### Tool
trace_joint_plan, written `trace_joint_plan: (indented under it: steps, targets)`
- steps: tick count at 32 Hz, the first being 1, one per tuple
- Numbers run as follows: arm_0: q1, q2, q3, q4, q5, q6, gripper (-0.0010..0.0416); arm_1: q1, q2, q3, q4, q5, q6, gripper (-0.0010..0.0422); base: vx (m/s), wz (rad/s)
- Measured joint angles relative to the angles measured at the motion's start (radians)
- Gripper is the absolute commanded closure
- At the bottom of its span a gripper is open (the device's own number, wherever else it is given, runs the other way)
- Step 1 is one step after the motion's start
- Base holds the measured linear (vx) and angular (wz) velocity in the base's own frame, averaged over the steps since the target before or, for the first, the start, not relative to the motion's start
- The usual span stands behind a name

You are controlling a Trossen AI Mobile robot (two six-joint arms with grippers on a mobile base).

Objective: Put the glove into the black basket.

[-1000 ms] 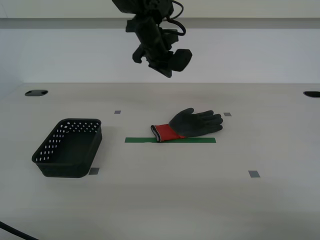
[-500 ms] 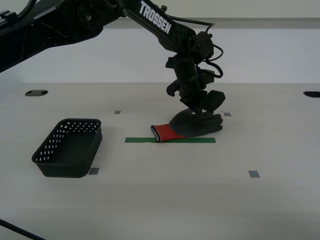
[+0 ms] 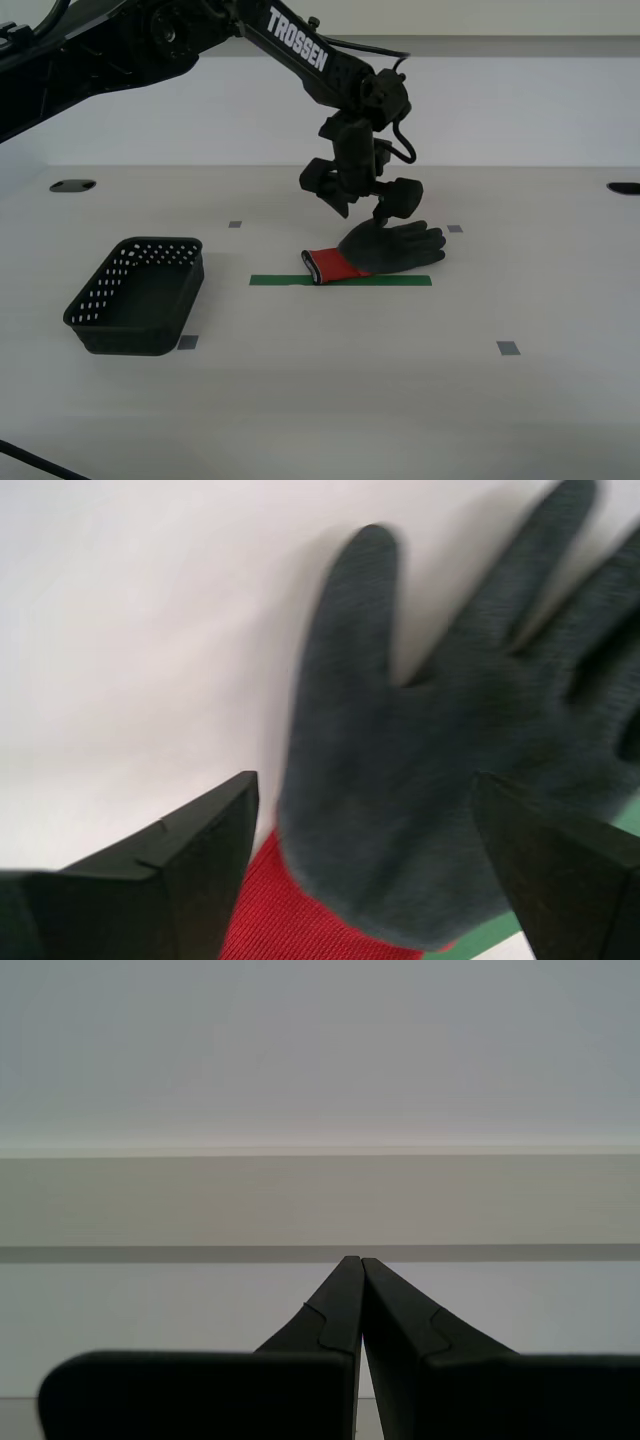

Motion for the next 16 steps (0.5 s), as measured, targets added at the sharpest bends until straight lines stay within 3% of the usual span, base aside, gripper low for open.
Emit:
trace_joint_plan:
  steps: [2,13,16]
  targets:
    - [0.0,0.0,0.0,0.0,0.0,0.0,0.0405,0.015,0.0,-0.003,-0.036,0.008,-0.031,0.0096,0.0,0.0]
    - [-0.001,0.0,0.0,0.0,0.0,0.0,0.0405,0.022,0.0,-0.029,-0.172,0.023,-0.069,0.0096,0.0,0.0]
    - [0.0,0.0,0.0,0.0,0.0,0.0,0.0405,0.022,0.0,-0.04,-0.177,0.063,-0.101,0.0096,0.0,0.0]
